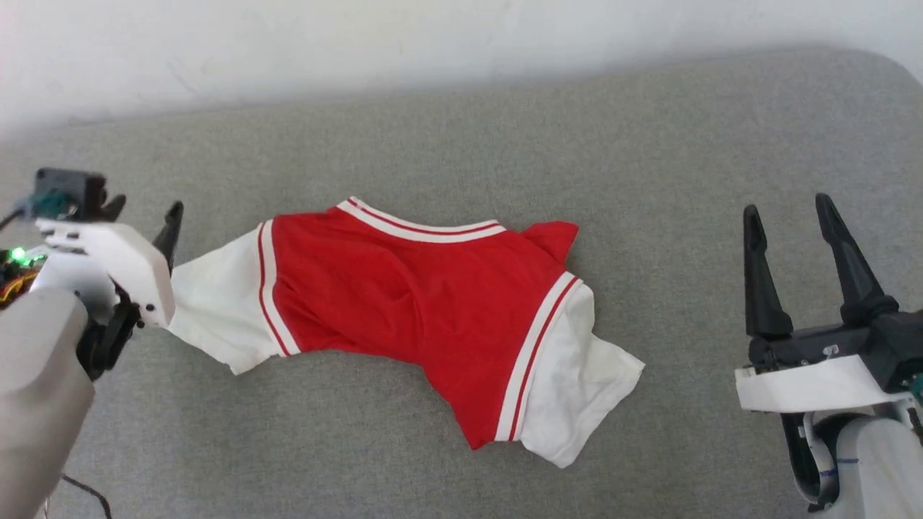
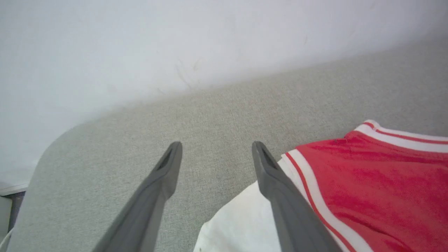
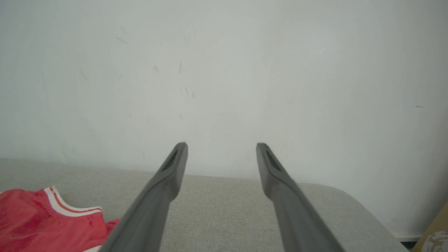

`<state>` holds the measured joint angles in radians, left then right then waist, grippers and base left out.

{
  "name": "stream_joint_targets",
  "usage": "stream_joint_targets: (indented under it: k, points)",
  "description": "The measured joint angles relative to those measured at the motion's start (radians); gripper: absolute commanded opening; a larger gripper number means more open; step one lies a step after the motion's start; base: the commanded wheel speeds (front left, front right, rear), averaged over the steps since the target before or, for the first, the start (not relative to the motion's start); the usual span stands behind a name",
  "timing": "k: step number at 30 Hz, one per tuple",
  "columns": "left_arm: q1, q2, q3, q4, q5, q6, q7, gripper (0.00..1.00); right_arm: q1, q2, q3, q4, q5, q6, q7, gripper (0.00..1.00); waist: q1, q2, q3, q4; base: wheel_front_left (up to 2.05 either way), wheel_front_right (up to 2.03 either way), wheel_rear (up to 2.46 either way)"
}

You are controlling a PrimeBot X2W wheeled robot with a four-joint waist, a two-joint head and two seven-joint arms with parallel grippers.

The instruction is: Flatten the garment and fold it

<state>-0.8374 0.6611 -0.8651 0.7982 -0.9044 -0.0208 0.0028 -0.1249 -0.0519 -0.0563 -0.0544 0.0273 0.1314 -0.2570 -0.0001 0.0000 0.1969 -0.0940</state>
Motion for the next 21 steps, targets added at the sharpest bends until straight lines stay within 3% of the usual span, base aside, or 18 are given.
stream_joint_targets:
  k: [4,6,10,12,15,21]
  points:
    - [0.083,-0.006,0.057,-0.038,0.025,0.088,-0.238,1.00,-0.037,-0.022,0.020,0.000,-0.049,0.000,0.000,1.00,0.0000,0.0000,-0.038,0.006,0.00,0.00,0.00]
    - [0.131,-0.007,0.110,-0.101,0.041,0.143,-0.258,1.00,-0.061,-0.066,0.046,0.020,-0.051,0.000,0.000,1.00,0.0000,0.0000,-0.055,0.011,0.00,0.00,0.00]
    - [0.267,-0.008,0.338,-0.390,0.178,0.282,-0.260,1.00,-0.121,-0.188,0.136,0.117,-0.030,0.000,0.000,1.00,-0.0002,0.0000,-0.076,0.029,0.00,0.00,0.00]
    - [0.379,-0.025,0.445,-0.517,0.250,0.329,-0.260,1.00,-0.158,-0.255,0.214,0.176,0.008,0.000,0.031,1.00,0.0000,0.0001,-0.084,0.037,0.00,0.00,0.00]
    - [0.550,-0.077,0.564,-0.657,0.347,0.358,-0.260,1.00,-0.232,-0.357,0.370,0.226,0.111,0.000,0.149,1.00,-0.0002,0.0001,-0.092,0.046,0.00,0.00,0.00]
    - [0.726,-0.210,0.735,-0.825,0.520,0.361,-0.260,1.00,-0.377,-0.534,0.682,0.234,0.449,0.000,0.473,1.00,0.0000,0.0002,-0.084,0.057,0.00,0.00,0.00]
